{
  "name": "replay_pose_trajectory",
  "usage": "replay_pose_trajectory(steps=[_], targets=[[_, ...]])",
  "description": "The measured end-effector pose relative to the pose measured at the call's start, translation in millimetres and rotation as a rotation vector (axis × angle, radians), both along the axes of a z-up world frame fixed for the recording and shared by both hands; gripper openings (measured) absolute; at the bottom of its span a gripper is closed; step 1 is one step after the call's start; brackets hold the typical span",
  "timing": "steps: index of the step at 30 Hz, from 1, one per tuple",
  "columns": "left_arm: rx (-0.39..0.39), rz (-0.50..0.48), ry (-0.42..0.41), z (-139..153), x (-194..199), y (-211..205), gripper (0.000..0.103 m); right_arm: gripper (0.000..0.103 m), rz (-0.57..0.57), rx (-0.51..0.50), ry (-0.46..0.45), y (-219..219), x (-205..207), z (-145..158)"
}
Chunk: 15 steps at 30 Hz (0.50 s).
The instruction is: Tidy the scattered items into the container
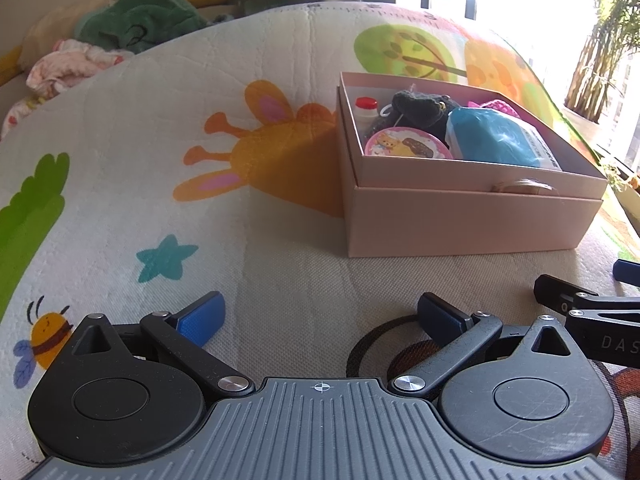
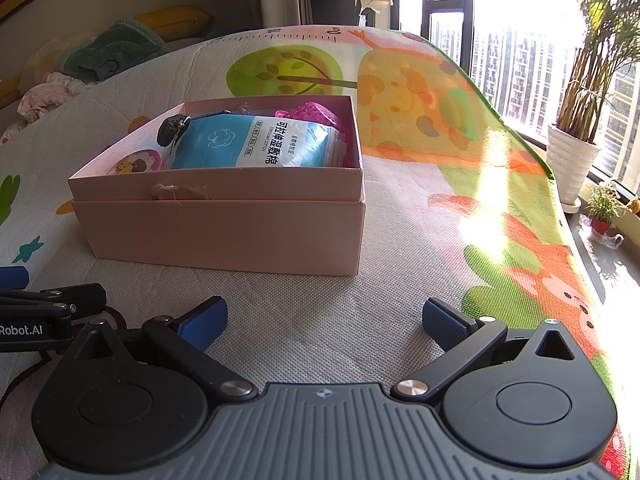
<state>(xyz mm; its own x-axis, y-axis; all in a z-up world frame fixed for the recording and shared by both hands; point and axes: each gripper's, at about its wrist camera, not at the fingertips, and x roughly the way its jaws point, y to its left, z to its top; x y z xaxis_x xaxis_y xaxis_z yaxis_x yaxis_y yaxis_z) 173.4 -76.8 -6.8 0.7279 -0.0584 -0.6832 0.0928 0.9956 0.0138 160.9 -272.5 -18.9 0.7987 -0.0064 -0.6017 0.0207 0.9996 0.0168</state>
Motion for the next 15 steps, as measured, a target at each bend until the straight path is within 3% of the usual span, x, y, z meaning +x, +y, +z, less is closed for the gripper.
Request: replay_pose_trajectory(steps=[3,15], targets=[[0.007,0.014,0.028,2,-5,-4,0.103,0.103,0.000,-0.001,0.000,0,0,0],[0.000,-0.006,0.012,1,-11,-6,0.103,0.103,0.000,0.001,0.000,0,-1,0]])
